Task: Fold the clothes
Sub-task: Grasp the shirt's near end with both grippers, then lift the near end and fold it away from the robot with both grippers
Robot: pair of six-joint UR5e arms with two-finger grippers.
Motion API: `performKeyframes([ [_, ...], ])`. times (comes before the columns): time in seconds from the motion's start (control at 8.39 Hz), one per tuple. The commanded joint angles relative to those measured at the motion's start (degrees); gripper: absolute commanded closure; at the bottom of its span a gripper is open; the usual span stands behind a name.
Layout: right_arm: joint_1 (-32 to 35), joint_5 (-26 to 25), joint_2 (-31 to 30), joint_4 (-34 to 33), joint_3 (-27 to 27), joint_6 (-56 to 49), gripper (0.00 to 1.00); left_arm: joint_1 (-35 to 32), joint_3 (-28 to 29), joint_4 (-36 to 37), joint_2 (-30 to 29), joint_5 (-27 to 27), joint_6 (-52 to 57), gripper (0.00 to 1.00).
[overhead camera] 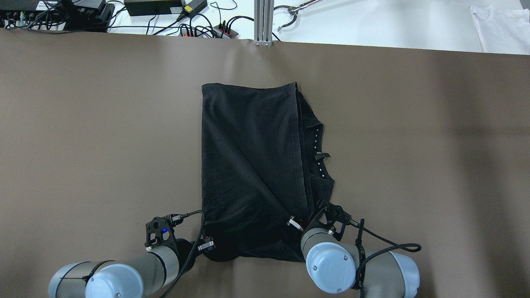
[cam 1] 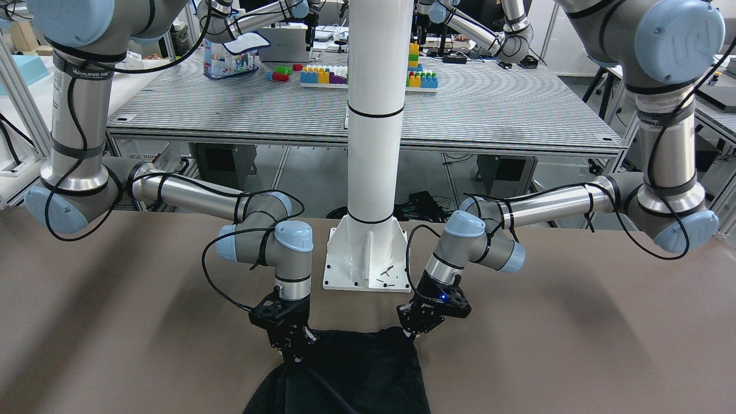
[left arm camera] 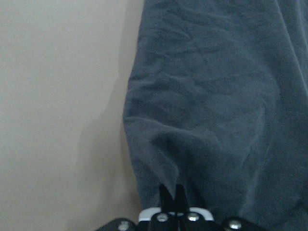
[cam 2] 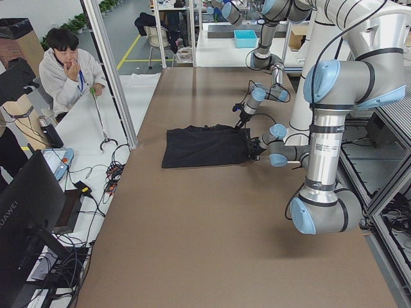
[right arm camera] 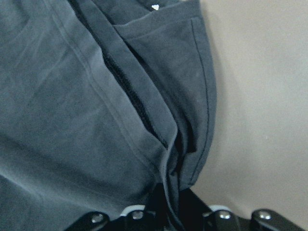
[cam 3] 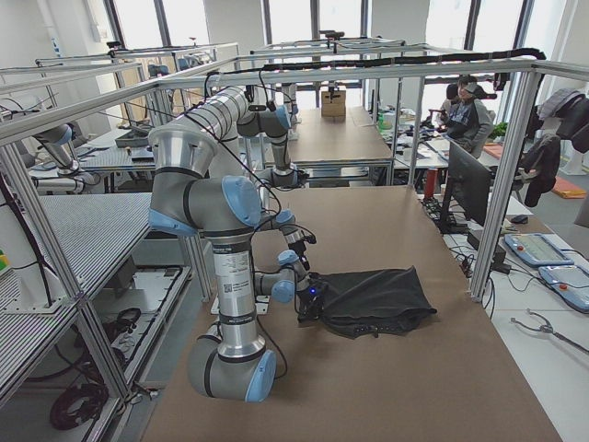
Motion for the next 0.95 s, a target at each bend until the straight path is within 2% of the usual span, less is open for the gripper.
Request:
performKeyframes([
  [0.0,0.12,0.04,0.18,-0.77,4.24,0.19,1.00,-0.36,-2.89,0.09,-0.26,-0.44,0.46,1.00],
  [0.24,-0.93,0.04,-0.96,-3.39,10.64,0.28,1.00,-0.36,-8.60,0.70,0.96,-1.41,0.46,1.00],
  [0.36,-3.37,0.04,-1.23,-9.68,17.29,0.28,1.00,0.16,-14.54,4.62,2.88,-1.50,0.46,1.00],
  [0.48,-4.27,0.22,-1.14,-15.49,23.80,0.28,1.00,0.25,-21.30,12.66,2.47,-2.54,0.46,1.00],
  [0.6,-4.28,0.39,-0.79,-18.24,27.00,0.19,1.00,-0.61,-25.81,20.23,0.46,-6.56,0.46,1.00],
  [0.83,-0.26,0.74,-0.44,-18.27,25.98,-0.59,1.00,-11.73,-23.85,28.96,-8.74,-15.52,3.17,1.00],
])
